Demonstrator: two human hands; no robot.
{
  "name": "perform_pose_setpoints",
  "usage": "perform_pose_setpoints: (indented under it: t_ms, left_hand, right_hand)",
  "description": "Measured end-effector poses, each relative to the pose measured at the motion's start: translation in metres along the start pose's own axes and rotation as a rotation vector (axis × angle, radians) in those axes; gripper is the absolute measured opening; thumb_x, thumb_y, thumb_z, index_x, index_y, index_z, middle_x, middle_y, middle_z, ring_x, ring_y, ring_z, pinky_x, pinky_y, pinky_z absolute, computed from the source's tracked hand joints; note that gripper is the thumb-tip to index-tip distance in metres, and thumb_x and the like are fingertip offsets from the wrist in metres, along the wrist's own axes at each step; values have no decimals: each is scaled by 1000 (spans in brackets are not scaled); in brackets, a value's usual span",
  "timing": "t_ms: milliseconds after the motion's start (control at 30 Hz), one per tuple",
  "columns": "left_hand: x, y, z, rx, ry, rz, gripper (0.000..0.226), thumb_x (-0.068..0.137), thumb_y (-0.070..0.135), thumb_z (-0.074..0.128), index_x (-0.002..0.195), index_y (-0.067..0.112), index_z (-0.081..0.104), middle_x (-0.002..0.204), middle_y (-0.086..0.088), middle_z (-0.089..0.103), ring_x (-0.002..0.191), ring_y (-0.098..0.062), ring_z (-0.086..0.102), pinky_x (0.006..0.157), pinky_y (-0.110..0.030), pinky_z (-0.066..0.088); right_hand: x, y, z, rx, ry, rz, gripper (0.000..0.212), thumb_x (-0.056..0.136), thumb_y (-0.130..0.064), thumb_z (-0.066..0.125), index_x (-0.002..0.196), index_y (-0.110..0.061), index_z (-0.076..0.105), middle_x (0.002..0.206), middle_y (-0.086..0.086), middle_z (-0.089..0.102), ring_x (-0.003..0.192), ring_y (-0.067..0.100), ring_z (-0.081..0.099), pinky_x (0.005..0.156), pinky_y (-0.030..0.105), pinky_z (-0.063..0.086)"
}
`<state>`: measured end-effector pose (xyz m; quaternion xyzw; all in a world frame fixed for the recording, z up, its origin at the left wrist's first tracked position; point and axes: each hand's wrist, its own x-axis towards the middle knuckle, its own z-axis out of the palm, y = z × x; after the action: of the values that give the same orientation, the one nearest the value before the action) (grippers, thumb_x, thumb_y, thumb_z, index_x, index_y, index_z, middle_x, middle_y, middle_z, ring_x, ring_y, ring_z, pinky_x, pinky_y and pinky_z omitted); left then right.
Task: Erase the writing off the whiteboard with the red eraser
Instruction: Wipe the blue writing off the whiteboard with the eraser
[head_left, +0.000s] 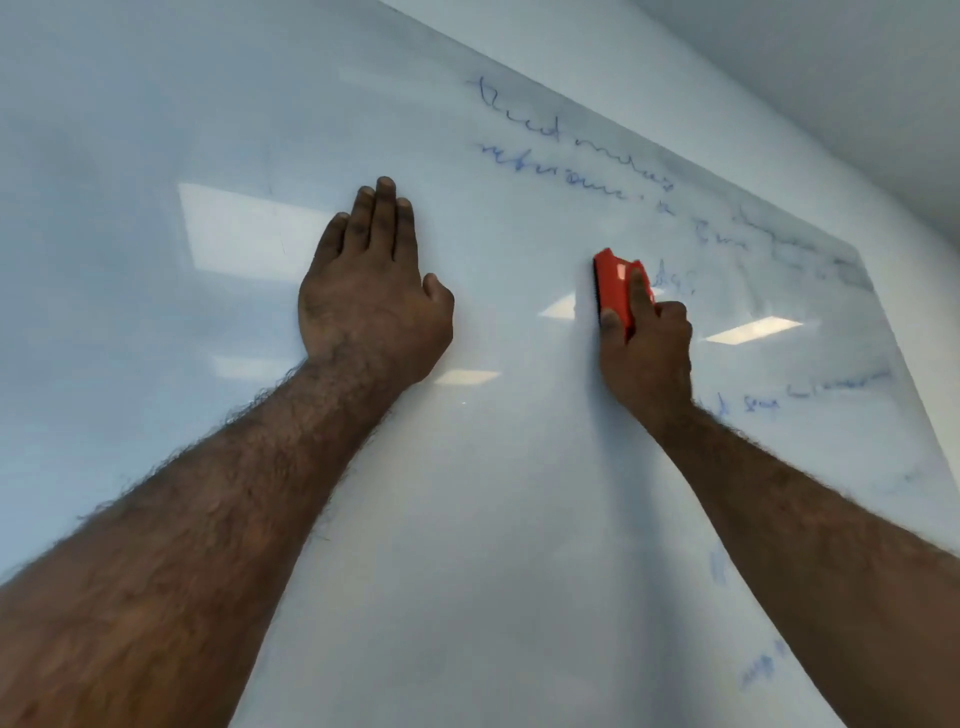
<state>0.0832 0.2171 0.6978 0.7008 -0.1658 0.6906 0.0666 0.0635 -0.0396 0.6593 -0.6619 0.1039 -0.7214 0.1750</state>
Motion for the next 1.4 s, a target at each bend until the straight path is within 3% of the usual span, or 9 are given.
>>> perform_pose_setpoints:
  t_ms: [100,233,467,633,867,1000,1067,1233,1400]
  left_hand:
    - [6,-2,-2,5,-2,-17,74,95,42,22,158,7,3,166,-7,-6,153,-18,-4,124,-34,-1]
    - [17,-1,-4,27,-5,-4,77,94,46,23,158,7,4,166,-7,-5,153,-18,-4,124,-36,1]
    - [24,0,-1,94,27,-35,78,94,51,23,158,9,5,167,-5,-4,153,-15,-3,124,-34,2]
    - [25,-5,-3,148,15,-44,78,95,53,21,159,12,3,166,-1,-7,153,-12,-5,124,-32,2]
    - [23,0,-1,173,20,-54,76,97,51,21,158,10,2,166,-3,-7,153,-14,-5,124,-33,2]
    - [23,0,0,177,24,-56,76,97,50,20,158,10,1,166,-3,-8,153,-14,-6,124,-33,1]
    - [22,-1,1,182,23,-57,76,97,51,19,158,10,0,166,-2,-9,153,-13,-6,124,-32,1]
    - [22,-4,0,191,18,-74,82,92,57,11,158,12,-3,166,-2,-11,153,-13,-7,124,-32,1]
    - [20,-5,0,209,8,-69,81,94,57,14,158,11,-2,166,-3,-10,153,-14,-7,123,-32,0]
  right_hand:
    - [15,14,3,-27,21,214,61,101,-39,44,155,-22,22,129,26,40,121,43,40,103,44,37]
    - [57,-22,6,17,24,241,57,99,-40,43,151,-22,27,134,26,39,124,44,38,103,47,37]
    - [76,-130,22,60,61,-421,56,98,-43,43,150,-29,30,131,17,45,118,34,44,96,43,41]
    - [86,-116,23,114,49,-680,55,98,-43,44,150,-30,32,124,15,47,112,33,47,90,42,46]
    - [148,27,22,-48,94,36,52,99,-38,42,148,-23,33,132,27,41,124,45,38,101,53,34]
    - [158,-19,26,45,90,314,48,92,-31,51,139,-21,43,138,18,39,129,36,37,100,50,35]
    - [152,-70,27,92,91,209,46,91,-27,51,137,-28,45,139,12,40,130,33,36,98,49,36]
    - [97,-174,43,152,150,-417,51,94,-37,47,143,-29,38,138,14,42,125,32,41,95,47,39]
    - [119,-134,42,147,128,-581,52,96,-40,42,146,-34,35,133,19,46,119,40,45,95,49,41]
